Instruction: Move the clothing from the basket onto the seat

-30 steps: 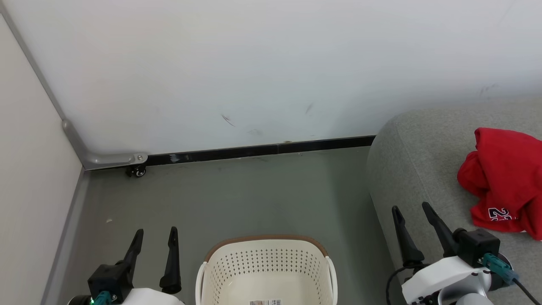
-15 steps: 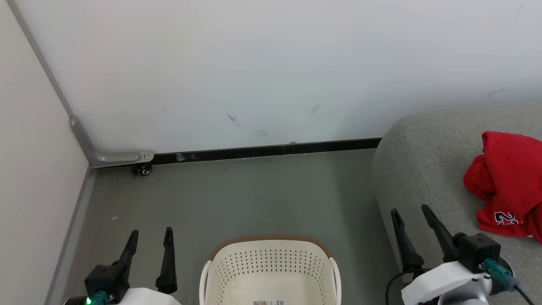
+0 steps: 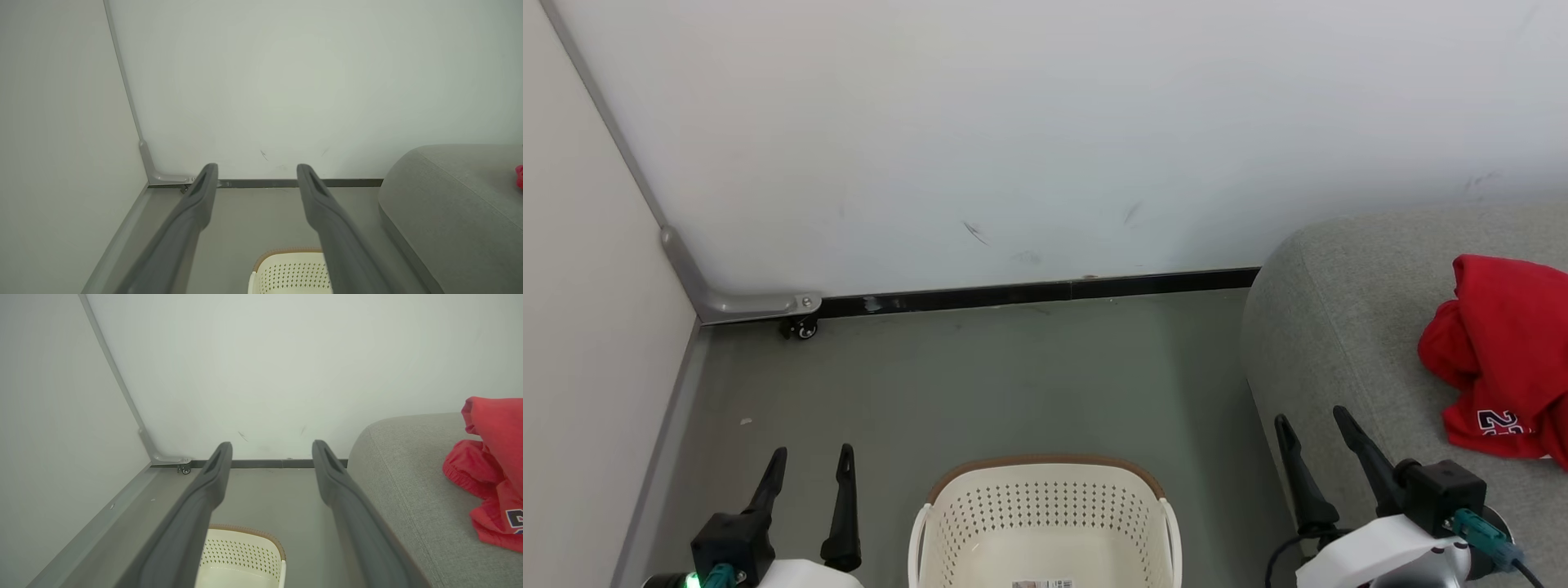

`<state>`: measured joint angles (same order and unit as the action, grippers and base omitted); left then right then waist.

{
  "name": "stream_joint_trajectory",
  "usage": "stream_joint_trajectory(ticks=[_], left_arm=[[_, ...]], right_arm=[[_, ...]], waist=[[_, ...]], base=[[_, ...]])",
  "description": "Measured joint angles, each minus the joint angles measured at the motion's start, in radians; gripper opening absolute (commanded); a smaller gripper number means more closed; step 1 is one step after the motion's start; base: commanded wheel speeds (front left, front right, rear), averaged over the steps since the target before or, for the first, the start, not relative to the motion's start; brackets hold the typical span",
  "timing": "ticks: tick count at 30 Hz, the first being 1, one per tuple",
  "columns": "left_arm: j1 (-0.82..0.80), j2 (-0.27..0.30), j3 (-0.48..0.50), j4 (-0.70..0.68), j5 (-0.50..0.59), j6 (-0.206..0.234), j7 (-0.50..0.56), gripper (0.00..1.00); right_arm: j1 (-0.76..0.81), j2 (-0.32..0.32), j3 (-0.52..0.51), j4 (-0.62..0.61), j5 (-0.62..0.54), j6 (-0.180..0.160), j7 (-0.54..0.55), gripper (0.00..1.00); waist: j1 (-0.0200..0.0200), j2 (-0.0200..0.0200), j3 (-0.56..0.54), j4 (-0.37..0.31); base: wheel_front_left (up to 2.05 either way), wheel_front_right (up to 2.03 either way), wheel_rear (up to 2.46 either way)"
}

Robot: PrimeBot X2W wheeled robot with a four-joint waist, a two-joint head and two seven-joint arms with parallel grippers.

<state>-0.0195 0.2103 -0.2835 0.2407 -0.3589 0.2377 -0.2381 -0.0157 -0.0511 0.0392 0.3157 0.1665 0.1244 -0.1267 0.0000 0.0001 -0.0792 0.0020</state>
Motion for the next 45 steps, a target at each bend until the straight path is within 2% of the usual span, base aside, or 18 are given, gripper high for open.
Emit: stream_joint_trajectory(ticks=[11, 12, 19, 36, 40, 45], left_arm=[[-0.001, 0.0, -0.001, 0.016, 0.0, 0.009, 0.013, 1.0], [-0.001, 0.0, 0.0, 0.018, 0.0, 0.009, 0.015, 0.0], [0.046, -0.03, -0.013, 0.077, -0.006, 0.007, 0.024, 0.0], [0.04, -0.054, 0.063, 0.085, -0.234, -0.054, 0.089, 0.0], [0.036, -0.058, 0.08, 0.084, -0.279, -0.066, 0.105, 0.0], [0.035, -0.064, 0.1, 0.081, -0.341, -0.09, 0.123, 0.0]], right_arm=[[0.018, 0.001, 0.004, -0.022, 0.003, 0.0, 0.006, 1.0], [0.018, 0.001, 0.004, -0.024, 0.003, 0.0, 0.009, 0.0], [0.069, 0.006, 0.003, 0.041, 0.006, -0.001, 0.01, 0.0], [0.031, 0.009, -0.061, 0.069, 0.263, -0.001, 0.078, 0.0], [0.03, 0.009, -0.068, 0.068, 0.316, -0.001, 0.085, 0.0], [0.019, 0.01, -0.076, 0.064, 0.388, -0.001, 0.105, 0.0]], waist=[[0.0, 0.0, -0.001, 0.001], [0.0, 0.0, 0.0, 0.001], [0.0, 0.0, 0.0, 0.001], [0.0005, -0.0001, 0.01, 0.002], [0.0023, 0.0, 0.013, 0.001], [0.0074, 0.0, 0.016, 0.001]], base=[[0.0, 0.0, 0.0], [0.0, 0.0, 0.0], [0.0, 0.0, 0.0], [0.0, 0.0, 0.0], [0.0, 0.0, 0.0], [0.0, 0.0, 0.0]])
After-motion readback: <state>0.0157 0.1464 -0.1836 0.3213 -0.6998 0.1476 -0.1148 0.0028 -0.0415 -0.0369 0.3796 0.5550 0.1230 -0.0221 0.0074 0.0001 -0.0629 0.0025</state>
